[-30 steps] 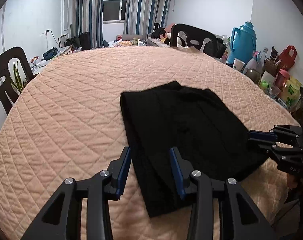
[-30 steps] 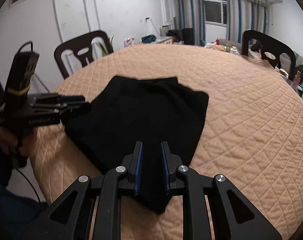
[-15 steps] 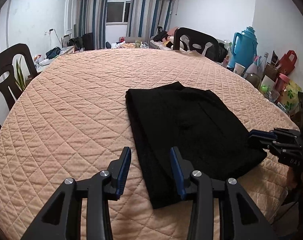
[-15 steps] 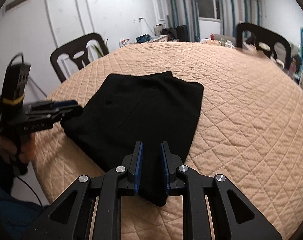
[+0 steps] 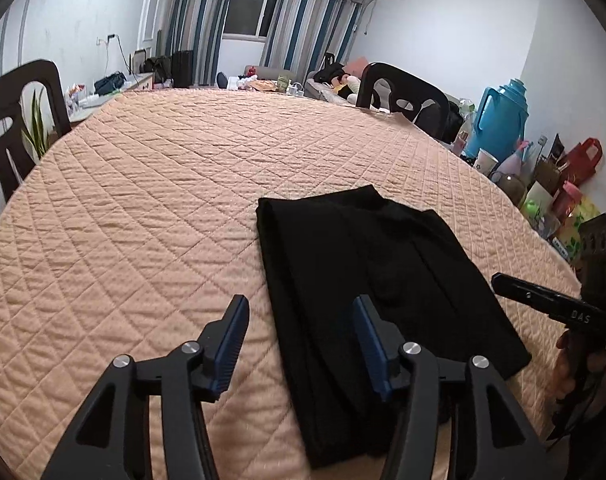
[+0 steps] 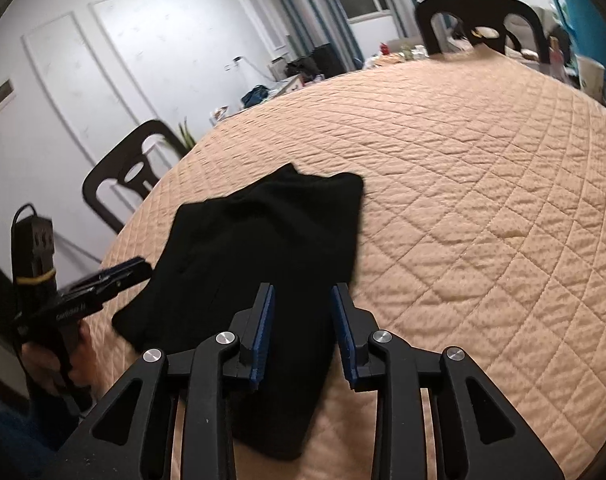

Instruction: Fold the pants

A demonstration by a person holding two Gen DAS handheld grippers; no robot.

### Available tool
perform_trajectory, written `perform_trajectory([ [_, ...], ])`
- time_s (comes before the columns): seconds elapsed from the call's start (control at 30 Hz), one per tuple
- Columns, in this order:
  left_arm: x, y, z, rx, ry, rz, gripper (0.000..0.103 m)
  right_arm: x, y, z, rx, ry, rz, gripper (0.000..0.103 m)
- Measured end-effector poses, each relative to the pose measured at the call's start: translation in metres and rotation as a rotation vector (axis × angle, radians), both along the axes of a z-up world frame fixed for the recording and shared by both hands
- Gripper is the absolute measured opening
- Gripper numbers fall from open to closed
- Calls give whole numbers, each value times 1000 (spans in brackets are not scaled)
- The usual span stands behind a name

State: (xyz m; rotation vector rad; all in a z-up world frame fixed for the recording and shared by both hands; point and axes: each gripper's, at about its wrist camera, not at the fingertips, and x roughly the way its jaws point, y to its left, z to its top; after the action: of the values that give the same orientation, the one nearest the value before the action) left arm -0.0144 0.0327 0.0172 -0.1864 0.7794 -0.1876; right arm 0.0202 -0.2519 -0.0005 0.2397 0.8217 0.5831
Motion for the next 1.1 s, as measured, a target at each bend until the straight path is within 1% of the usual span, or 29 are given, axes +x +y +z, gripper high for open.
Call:
perform_trajectory([
  [0.17,21,3,-9,-46,38,-7,58,19,-1,-7,16,47,-9,31],
  [0.3,32,6,-14,-115,57,-20,58,29,2,-9,16,60,-7,31],
  [0.4,36,8,-18,-158,71,-17,58,37,0,-14,52,89,-16,34],
  [0.47,33,9,-21,-186,78,-20,58,39,-3,-18,82,110,-17,34],
  [0.6,18,8,-23,-209,73,-25,58,30,-7,-21,123,134,1,34],
  [0.73,5,7,-25,-244,89,-28,58,21,-13,-24,175,168,29,35],
  [0.83,5,5,-24,-238,85,-29,59,16,-15,-26,203,185,46,35],
  [0.93,18,1,-22,-221,89,-33,59,21,-12,-26,204,182,52,35],
  [1.1,28,-4,-21,-192,84,-26,59,31,-2,-23,176,165,43,35],
])
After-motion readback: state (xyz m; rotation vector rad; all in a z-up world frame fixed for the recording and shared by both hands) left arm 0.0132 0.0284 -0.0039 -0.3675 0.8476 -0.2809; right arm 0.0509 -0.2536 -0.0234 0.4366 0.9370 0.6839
